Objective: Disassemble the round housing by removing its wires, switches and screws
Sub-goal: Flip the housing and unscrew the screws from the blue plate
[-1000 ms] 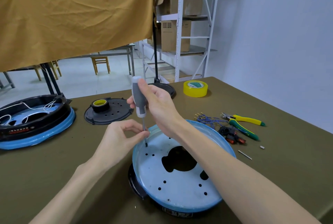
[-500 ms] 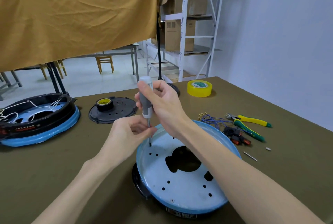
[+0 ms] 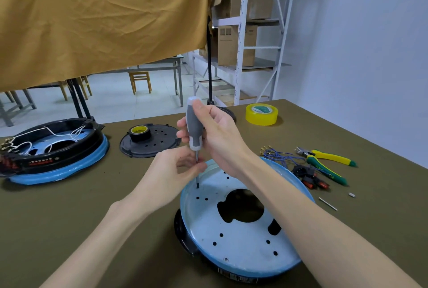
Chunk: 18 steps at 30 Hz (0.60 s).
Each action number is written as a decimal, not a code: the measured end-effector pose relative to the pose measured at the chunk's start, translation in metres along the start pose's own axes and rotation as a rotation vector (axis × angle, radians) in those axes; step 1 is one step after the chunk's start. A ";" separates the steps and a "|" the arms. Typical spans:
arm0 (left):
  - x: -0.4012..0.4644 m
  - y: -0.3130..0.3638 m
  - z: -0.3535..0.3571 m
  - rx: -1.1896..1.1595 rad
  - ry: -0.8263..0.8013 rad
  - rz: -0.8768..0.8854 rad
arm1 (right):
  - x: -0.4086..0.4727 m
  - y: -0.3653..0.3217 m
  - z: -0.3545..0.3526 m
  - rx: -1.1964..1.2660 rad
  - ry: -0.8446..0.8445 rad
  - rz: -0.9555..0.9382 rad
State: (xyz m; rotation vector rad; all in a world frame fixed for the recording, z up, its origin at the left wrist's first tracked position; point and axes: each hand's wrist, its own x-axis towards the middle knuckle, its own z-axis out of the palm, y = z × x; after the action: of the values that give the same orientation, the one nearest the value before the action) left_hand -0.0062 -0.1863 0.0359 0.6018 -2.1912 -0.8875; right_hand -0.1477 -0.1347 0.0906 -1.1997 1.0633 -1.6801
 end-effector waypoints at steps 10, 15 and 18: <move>0.000 -0.001 0.003 0.032 0.167 -0.056 | 0.001 0.004 0.002 -0.034 0.016 -0.003; 0.002 0.001 -0.009 -0.080 -0.135 -0.004 | 0.002 0.000 0.001 0.017 0.020 0.043; 0.001 0.002 -0.007 -0.085 -0.025 -0.025 | 0.002 -0.001 0.002 -0.005 0.012 0.031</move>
State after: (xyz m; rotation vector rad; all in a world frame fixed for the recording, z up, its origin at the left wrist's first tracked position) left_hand -0.0021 -0.1882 0.0410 0.5803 -2.1604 -1.0012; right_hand -0.1460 -0.1364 0.0924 -1.1717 1.0886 -1.6632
